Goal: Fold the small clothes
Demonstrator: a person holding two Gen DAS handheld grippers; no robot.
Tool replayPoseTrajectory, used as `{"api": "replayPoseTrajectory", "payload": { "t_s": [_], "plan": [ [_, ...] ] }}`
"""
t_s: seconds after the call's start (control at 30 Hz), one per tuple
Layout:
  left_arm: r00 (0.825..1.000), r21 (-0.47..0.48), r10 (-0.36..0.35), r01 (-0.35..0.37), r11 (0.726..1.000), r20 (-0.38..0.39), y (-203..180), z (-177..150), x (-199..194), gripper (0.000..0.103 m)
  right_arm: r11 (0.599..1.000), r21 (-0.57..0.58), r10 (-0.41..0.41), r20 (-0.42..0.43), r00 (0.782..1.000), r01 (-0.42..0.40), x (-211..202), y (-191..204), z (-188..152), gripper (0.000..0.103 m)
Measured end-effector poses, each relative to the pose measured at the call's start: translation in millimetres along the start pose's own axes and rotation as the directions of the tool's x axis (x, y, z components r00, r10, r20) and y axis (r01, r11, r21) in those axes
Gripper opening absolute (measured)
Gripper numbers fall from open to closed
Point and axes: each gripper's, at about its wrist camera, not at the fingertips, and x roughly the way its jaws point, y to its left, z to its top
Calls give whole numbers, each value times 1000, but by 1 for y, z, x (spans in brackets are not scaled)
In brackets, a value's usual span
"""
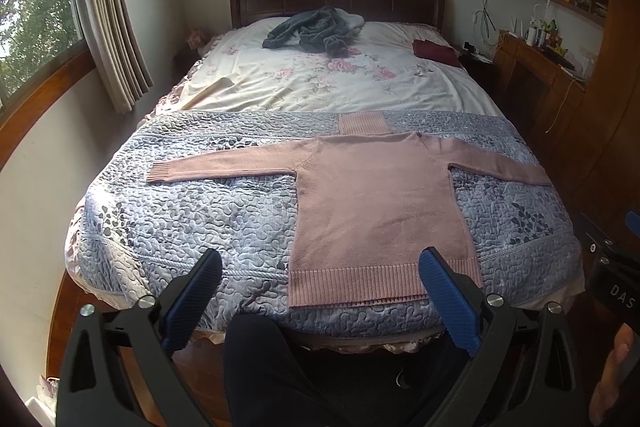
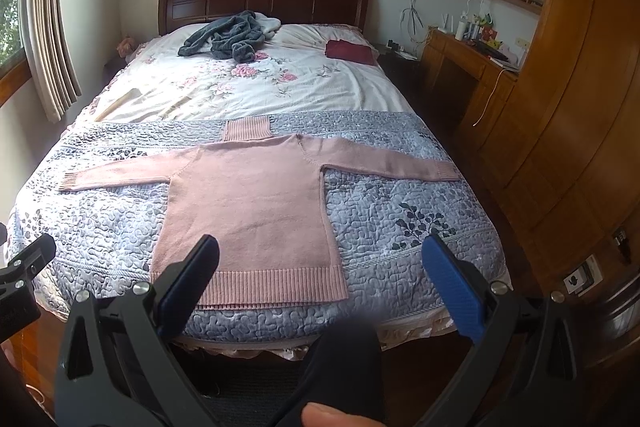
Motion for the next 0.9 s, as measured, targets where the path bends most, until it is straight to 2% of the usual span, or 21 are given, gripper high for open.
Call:
{"api": "replayPoseTrajectory", "payload": {
  "t_s": [0.9],
  "plan": [
    [1000, -3, 5, -5, 1000, 11, 0, -1, -5, 99, 1000, 11, 3, 5, 1000, -3, -5, -3, -5, 100]
  ]
}}
